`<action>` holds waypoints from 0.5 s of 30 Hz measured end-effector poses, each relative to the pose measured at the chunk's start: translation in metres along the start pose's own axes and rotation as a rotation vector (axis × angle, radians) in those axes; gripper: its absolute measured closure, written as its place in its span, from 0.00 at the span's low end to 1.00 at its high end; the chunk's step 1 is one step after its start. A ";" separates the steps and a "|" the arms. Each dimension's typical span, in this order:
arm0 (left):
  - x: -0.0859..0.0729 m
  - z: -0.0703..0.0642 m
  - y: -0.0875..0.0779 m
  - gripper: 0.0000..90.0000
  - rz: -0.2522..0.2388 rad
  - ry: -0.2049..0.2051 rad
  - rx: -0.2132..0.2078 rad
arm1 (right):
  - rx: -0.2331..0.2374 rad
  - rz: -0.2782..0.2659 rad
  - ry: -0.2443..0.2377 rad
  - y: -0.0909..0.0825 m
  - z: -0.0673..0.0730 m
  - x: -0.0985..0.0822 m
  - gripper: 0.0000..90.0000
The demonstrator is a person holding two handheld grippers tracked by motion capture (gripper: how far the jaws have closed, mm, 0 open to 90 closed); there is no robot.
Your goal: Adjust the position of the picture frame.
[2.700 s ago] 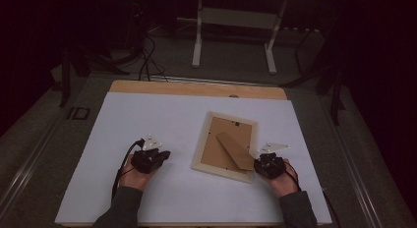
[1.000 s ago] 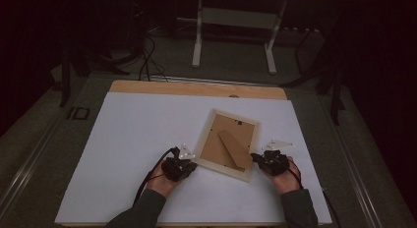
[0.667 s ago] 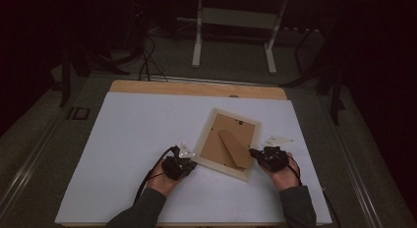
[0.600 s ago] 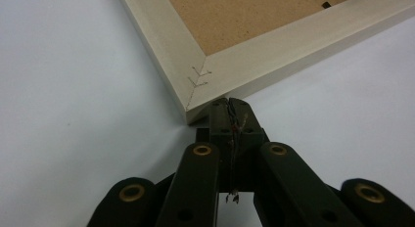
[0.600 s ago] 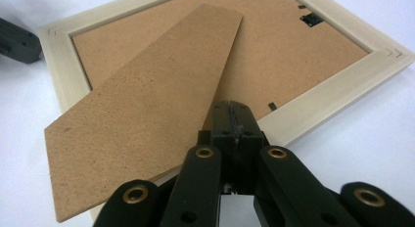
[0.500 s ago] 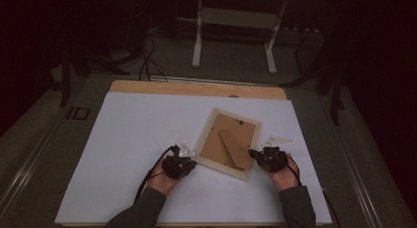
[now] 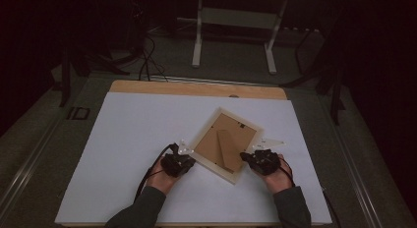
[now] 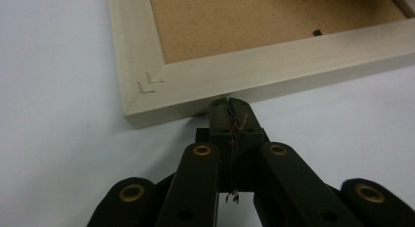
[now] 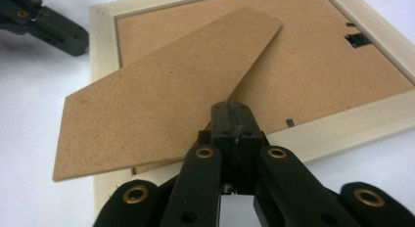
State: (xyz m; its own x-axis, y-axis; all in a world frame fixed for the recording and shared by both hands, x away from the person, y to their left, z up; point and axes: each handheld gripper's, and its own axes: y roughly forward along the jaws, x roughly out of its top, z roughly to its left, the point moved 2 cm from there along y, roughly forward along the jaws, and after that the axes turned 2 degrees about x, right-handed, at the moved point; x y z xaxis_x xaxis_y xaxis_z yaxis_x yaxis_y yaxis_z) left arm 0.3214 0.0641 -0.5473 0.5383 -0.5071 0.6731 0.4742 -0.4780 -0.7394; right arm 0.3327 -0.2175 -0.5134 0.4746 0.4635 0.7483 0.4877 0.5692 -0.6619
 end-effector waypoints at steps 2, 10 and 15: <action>0.000 0.001 0.000 1.00 0.000 -0.003 0.003 | 0.003 0.000 -0.004 0.001 0.002 0.000 1.00; -0.002 0.008 -0.002 1.00 0.004 -0.028 0.019 | 0.040 0.013 -0.045 0.011 0.022 0.007 1.00; -0.003 0.014 -0.004 1.00 0.008 -0.052 0.027 | 0.051 0.022 -0.077 0.018 0.033 0.009 1.00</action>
State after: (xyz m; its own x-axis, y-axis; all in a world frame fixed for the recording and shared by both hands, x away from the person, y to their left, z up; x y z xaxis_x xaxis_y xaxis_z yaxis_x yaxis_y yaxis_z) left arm 0.3278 0.0773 -0.5465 0.5778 -0.4725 0.6655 0.4878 -0.4538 -0.7457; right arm 0.3213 -0.1806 -0.5167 0.4259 0.5258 0.7363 0.4392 0.5913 -0.6763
